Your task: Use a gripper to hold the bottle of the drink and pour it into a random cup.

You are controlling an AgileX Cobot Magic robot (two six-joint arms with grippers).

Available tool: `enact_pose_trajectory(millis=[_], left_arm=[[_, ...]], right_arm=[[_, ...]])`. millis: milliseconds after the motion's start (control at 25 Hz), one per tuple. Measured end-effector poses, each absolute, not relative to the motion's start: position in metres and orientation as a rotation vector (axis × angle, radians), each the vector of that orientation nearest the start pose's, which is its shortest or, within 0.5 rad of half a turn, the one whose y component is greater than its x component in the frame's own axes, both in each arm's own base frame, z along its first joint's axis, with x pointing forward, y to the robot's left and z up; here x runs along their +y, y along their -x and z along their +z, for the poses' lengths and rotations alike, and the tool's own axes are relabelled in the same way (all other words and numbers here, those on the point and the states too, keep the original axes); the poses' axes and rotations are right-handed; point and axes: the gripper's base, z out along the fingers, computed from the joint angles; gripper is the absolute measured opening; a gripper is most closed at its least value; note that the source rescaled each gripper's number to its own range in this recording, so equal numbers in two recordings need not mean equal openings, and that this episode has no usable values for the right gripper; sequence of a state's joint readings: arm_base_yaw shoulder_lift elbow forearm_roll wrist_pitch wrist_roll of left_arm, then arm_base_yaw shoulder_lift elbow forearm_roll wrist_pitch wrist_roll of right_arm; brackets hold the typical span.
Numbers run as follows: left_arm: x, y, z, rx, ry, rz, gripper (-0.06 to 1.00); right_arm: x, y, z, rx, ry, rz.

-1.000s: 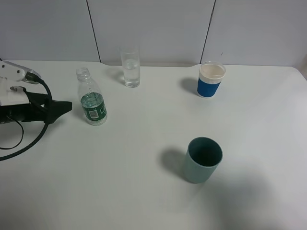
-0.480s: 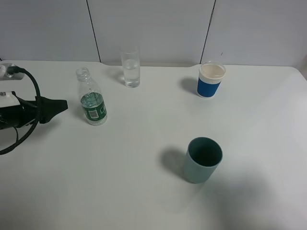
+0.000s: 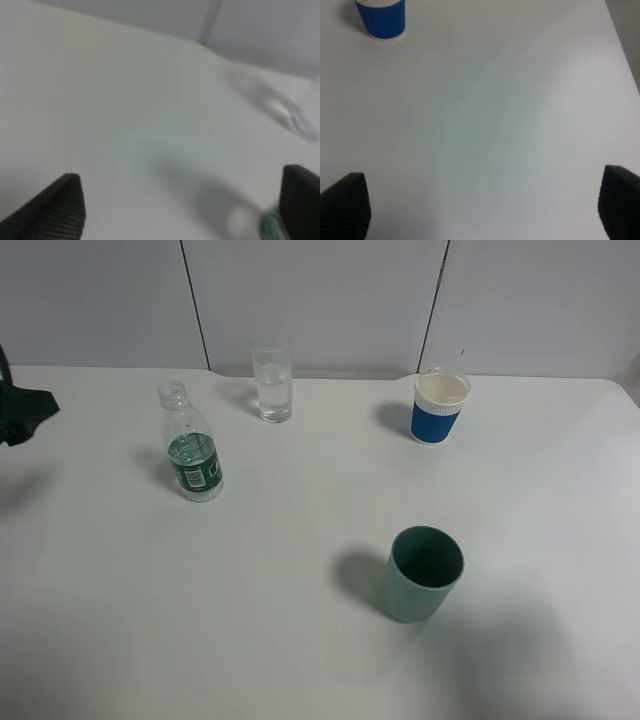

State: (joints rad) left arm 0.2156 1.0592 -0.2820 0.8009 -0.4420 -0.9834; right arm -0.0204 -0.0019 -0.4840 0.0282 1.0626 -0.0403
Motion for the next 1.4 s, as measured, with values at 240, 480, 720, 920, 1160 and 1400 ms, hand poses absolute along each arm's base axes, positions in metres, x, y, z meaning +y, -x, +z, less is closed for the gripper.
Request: enact_pose_trajectory(millis=[240, 480, 720, 920, 1160, 1400], left_arm=[[0.023, -0.15, 0.248, 1.778, 0.388, -0.152, 0.74], [0.029, -0.122, 0.275, 1.723, 0.436, -0.006, 0.74], [0.035, -0.108, 0.303, 1.797, 0.422, 0.154, 0.74], [0.033, -0.098, 0.319, 1.953, 0.319, 0.241, 0.74], [0.013, -0.077, 0.332, 2.03, 0.162, 0.108, 0.74], [-0.003, -0.044, 0.331, 2.02, 0.073, 0.017, 0.74]], right_arm=[[0.002, 0.003, 0.273, 2.06, 0.022, -0.004], [0.002, 0.003, 0.273, 2.06, 0.022, -0.004], [0.002, 0.003, 0.273, 2.06, 0.022, -0.004], [0.002, 0.003, 0.273, 2.06, 0.022, -0.004], [0.002, 0.003, 0.273, 2.06, 0.022, -0.004], [0.002, 0.003, 0.273, 2.06, 0.022, -0.004]])
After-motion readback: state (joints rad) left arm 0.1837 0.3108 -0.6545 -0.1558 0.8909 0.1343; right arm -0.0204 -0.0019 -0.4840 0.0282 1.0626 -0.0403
